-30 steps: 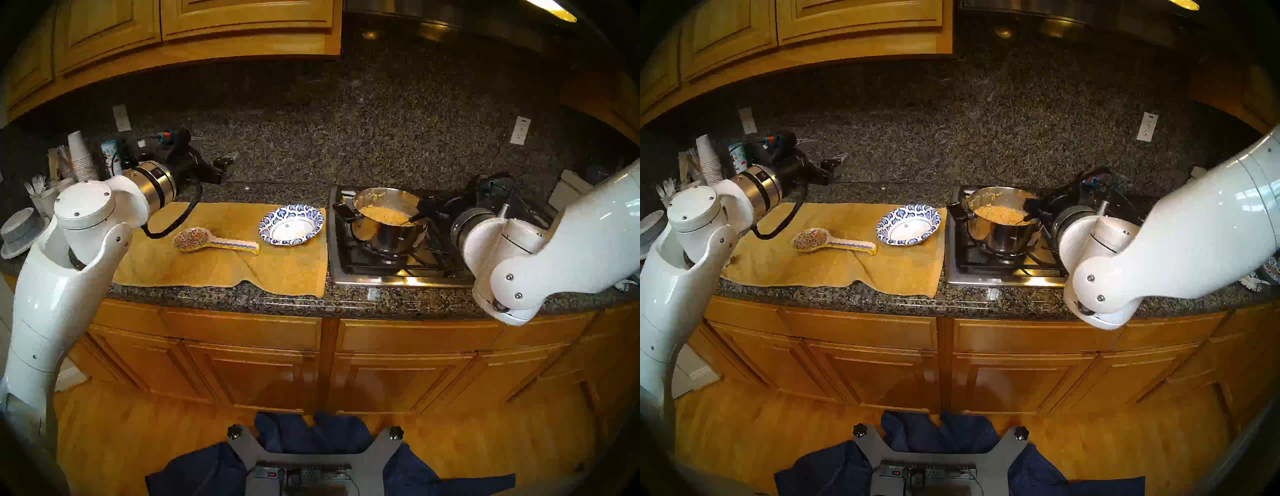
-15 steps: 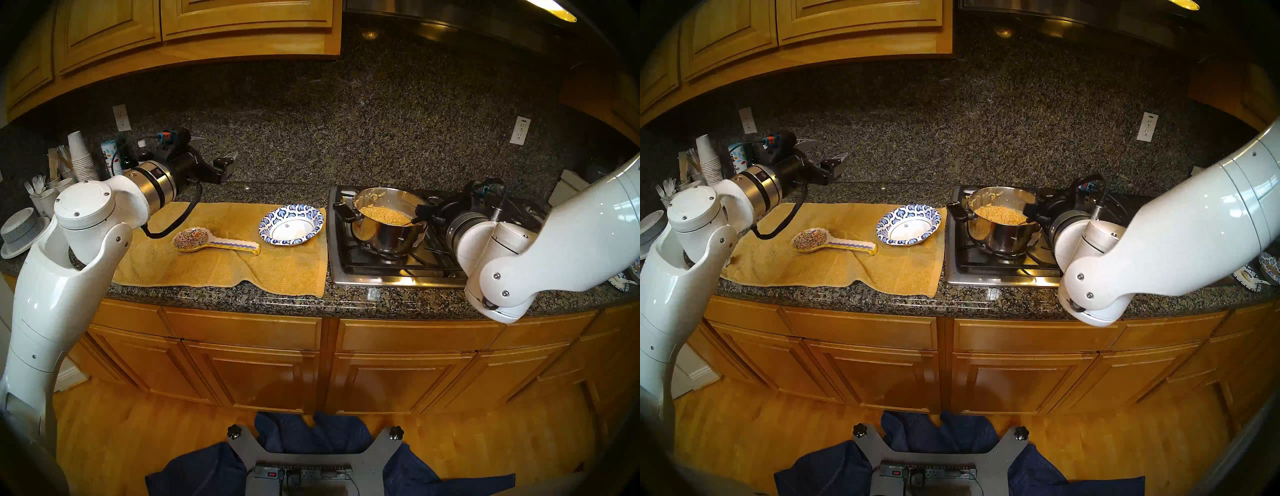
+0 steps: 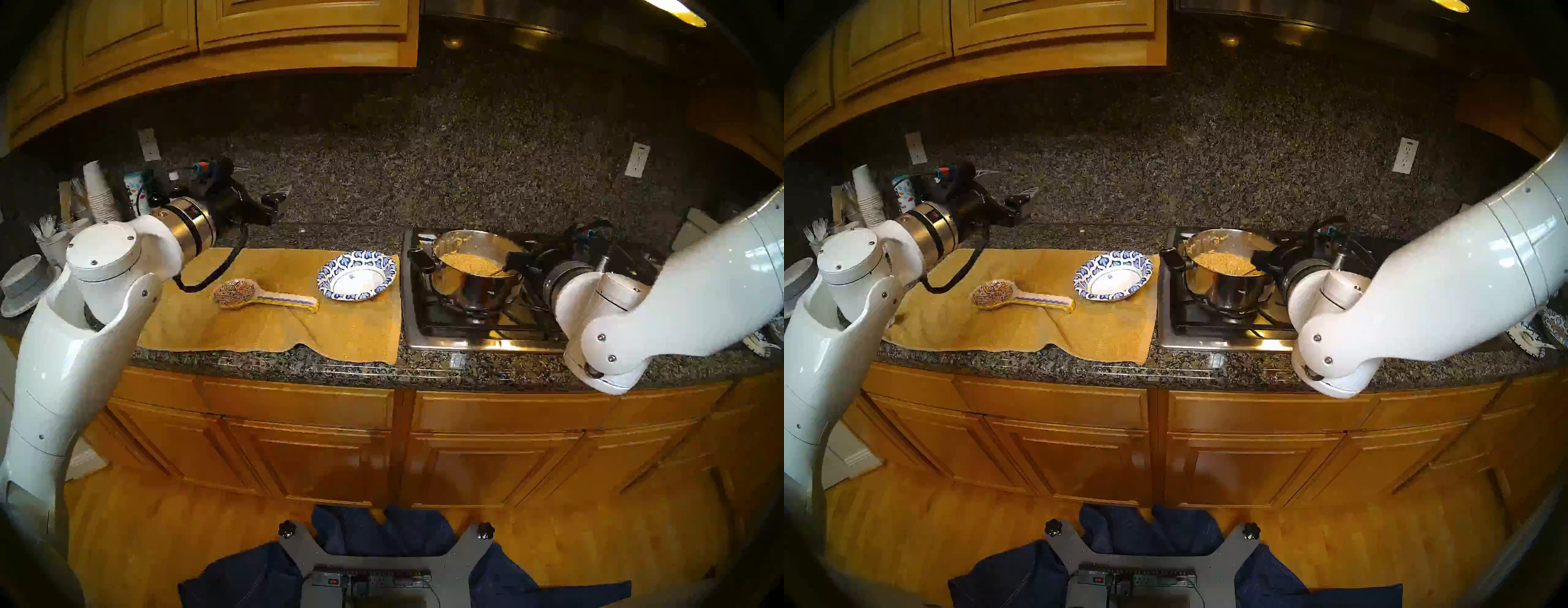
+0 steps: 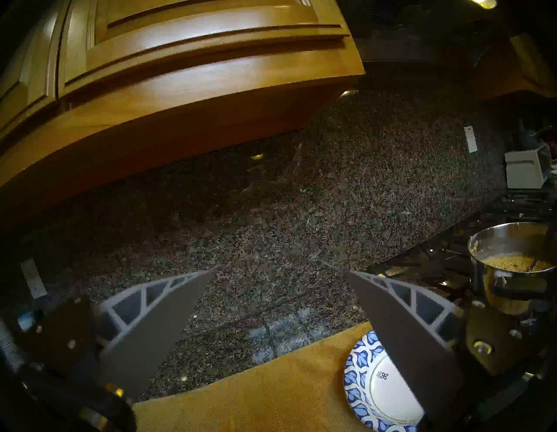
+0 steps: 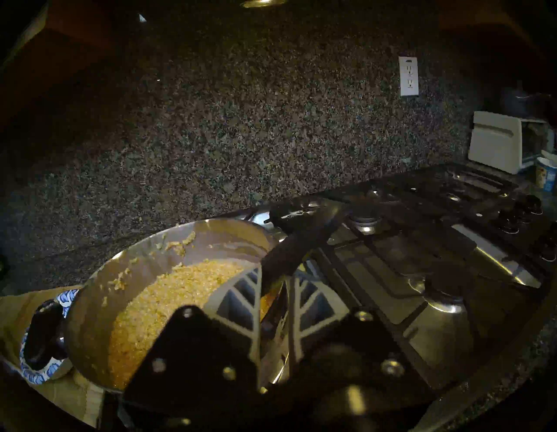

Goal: Scoop oatmeal into bowl

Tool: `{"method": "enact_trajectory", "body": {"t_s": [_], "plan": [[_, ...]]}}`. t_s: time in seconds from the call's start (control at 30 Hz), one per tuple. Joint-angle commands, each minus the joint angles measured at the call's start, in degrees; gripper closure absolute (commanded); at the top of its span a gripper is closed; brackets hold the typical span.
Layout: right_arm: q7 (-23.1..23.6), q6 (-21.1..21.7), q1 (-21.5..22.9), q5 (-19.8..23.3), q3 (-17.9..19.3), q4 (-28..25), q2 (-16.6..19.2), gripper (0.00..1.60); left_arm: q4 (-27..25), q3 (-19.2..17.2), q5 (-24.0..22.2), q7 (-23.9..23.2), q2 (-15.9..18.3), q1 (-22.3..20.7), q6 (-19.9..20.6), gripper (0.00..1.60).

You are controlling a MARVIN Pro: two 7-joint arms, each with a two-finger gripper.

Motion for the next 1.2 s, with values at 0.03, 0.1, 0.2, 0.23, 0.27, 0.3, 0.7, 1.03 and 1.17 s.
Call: {"method": "enact_trajectory", "body": {"t_s": [0.03, 0.1, 0.2, 0.23, 0.27, 0.3, 0.7, 1.03, 1.17], "plan": [[-6.13, -0.18, 0.04, -0.45, 1.14, 0.97, 0.01, 1.6, -1.03, -1.0, 0.12, -0.02, 0.13, -1.65, -1.14, 0.0], [-5.93, -0.18, -0.01, -0.37, 1.12, 1.02, 0.09, 1.56, -1.04, -0.99, 0.09, 0.01, 0.16, -1.65, -1.16, 0.0], [-6.39, -0.18, -0.09, -0.49, 1.2, 1.04, 0.17, 1.22, -1.03, -0.96, 0.04, 0.05, 0.21, -1.65, -1.18, 0.0], [-5.55, -0.18, -0.11, -0.22, 0.94, 1.15, 0.31, 1.11, -1.03, -0.96, 0.03, 0.06, 0.23, -1.65, -1.19, 0.0], [-5.78, -0.18, -0.28, -0.28, 0.99, 1.29, 0.41, 1.04, -1.03, -0.95, 0.02, 0.07, 0.24, -1.65, -1.2, 0.0], [-6.19, -0.18, -0.47, -0.42, 1.11, 1.43, 0.43, 0.99, -1.03, -0.94, 0.0, 0.08, 0.26, -1.65, -1.21, 0.0], [-5.8, -0.18, -2.62, -0.28, 2.94, 4.87, 0.24, 0.92, -1.04, -0.85, -0.18, 0.24, 0.45, -1.63, -1.29, 0.0], [-5.77, -0.18, -4.99, -0.15, 5.04, 8.71, -0.57, 0.7, -1.04, -0.77, -0.29, 0.36, 0.6, -1.63, -1.38, 0.0], [-6.0, -0.18, -5.79, -0.05, 5.29, 9.26, -0.45, 0.53, -1.04, -0.74, -0.34, 0.41, 0.65, -1.63, -1.42, 0.0]]}}
